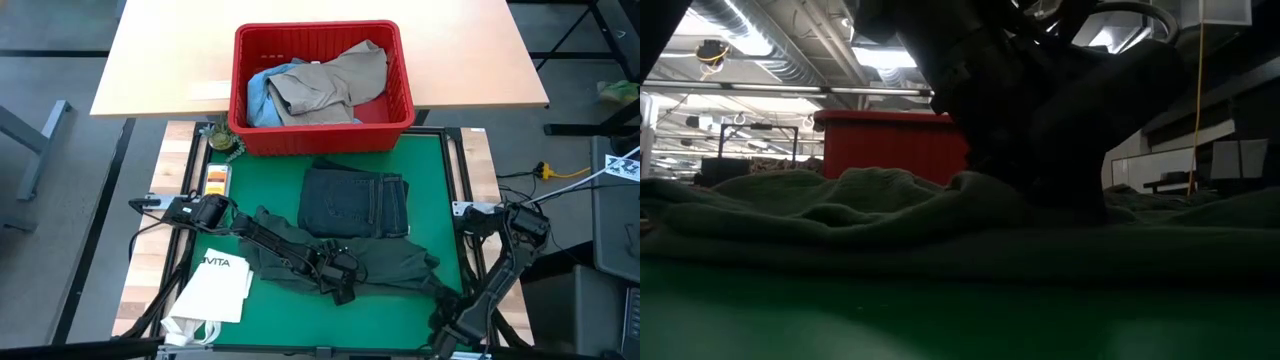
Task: Fold Laundry from Bin
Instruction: Fold the green shirt
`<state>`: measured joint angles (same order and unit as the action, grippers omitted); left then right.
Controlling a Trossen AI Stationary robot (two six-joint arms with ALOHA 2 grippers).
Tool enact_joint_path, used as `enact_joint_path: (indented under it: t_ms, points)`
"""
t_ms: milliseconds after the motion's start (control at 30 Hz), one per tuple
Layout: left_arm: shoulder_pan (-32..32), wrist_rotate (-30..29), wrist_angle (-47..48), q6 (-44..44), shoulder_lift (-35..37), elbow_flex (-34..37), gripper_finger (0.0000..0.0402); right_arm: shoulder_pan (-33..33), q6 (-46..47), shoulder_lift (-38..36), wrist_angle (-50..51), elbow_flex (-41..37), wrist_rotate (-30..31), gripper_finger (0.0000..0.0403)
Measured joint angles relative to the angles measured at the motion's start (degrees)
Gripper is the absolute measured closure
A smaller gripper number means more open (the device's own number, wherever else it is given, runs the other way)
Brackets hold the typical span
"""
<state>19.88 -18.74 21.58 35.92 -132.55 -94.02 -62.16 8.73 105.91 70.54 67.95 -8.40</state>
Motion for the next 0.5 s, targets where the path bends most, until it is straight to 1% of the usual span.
enact_joint_path:
  t_ms: [100, 233, 500]
  points:
    - [0.00, -0.02, -0.16, 0.00, -0.01, 0.00, 0.0309, -1.61, 0.13, -0.02, 0.36, 0.00, -1.60, 0.0386]
    - [-0.02, -0.02, -0.31, 0.02, -0.03, 0.00, 0.0309, -3.52, 0.17, -0.02, 1.20, 0.02, -2.08, 0.0385]
    - [-0.02, -0.02, -0.96, 0.00, -0.06, 0.07, 0.0309, -3.80, 0.38, -0.02, 1.40, 0.02, -2.40, 0.0382]
